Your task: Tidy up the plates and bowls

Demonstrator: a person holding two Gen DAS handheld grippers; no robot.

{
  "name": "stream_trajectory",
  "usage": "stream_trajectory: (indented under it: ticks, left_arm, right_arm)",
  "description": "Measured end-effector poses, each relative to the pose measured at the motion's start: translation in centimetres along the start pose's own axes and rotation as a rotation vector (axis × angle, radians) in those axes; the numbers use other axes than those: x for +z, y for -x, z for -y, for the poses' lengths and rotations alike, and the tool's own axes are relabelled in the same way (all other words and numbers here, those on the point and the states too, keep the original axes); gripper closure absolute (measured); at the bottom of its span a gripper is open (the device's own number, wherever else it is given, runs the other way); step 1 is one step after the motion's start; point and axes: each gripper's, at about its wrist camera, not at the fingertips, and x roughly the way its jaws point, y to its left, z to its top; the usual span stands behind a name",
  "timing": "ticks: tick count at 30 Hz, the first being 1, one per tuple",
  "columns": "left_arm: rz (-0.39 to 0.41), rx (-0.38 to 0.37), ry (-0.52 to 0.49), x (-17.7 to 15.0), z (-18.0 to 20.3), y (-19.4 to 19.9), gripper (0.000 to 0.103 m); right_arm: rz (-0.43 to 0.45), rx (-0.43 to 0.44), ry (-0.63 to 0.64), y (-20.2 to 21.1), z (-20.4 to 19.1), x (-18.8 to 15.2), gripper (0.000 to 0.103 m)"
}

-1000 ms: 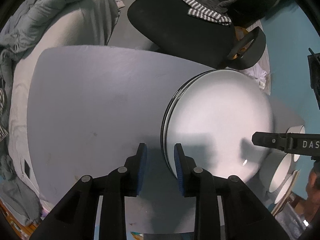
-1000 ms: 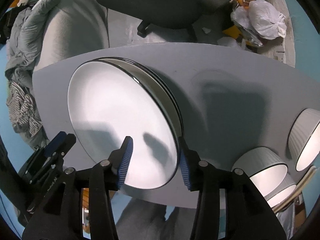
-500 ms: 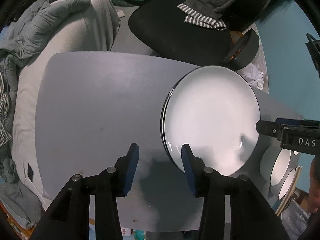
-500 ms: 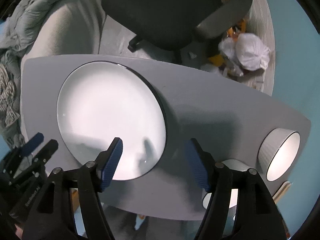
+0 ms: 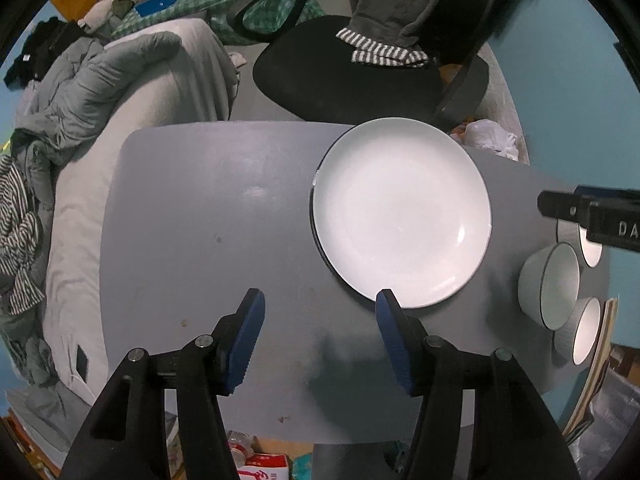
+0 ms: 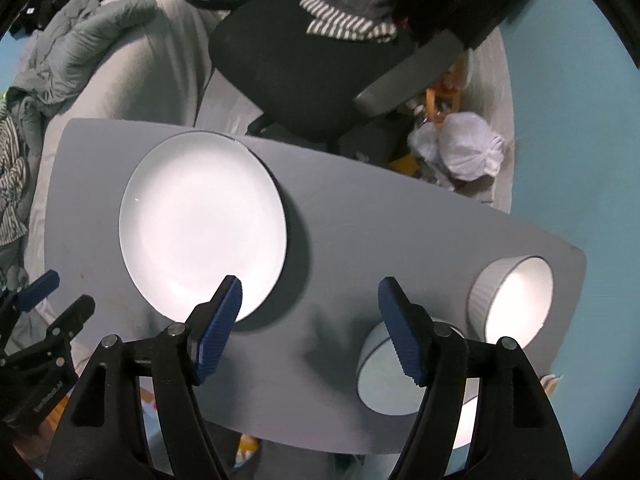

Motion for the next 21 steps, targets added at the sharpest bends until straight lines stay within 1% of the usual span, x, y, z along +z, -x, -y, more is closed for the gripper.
stream_trajectory:
  ticks: [3, 4, 5, 6, 8, 11, 21]
  left_arm:
    - [0.017, -0.003, -0.007, -0.4, 0.8, 0.9, 0.044]
    - [0.022, -0.007, -0.008, -0.6, 1.0, 1.2, 0.041]
    - [0.027, -0.010, -0.010, -0.7, 1.1, 1.5, 0.033]
    - [0.037, -0.012, -0.014, -0.8, 1.4, 1.9, 0.030]
    - [0.061, -0.008, -0.039, -1.0, 2.0, 2.6, 0.030]
    - [0.069, -0.005, -0.067, -1.4, 2.7, 3.4, 0.030]
    - [0.082, -0.046, -0.086, -2.9, 4.2, 5.0, 0.030]
  right_arm:
    - [0.046, -0.012, 0.012, 1.4, 0.5, -0.8, 0.030]
    - [0.061, -0.014, 0.018, 1.9, 0.7, -1.1, 0.030]
    - [0.075, -0.018, 0.024, 2.4, 0.8, -1.4, 0.030]
    - [0.085, -0.021, 0.028, 2.8, 1.0, -1.7, 0.029]
    - [0.111, -0.024, 0.033, 3.7, 1.3, -2.5, 0.029]
    - [0.141, -0.020, 0.029, 4.8, 1.8, -3.6, 0.029]
    - [0.235, -0.015, -0.011, 8.3, 3.5, -6.9, 0.029]
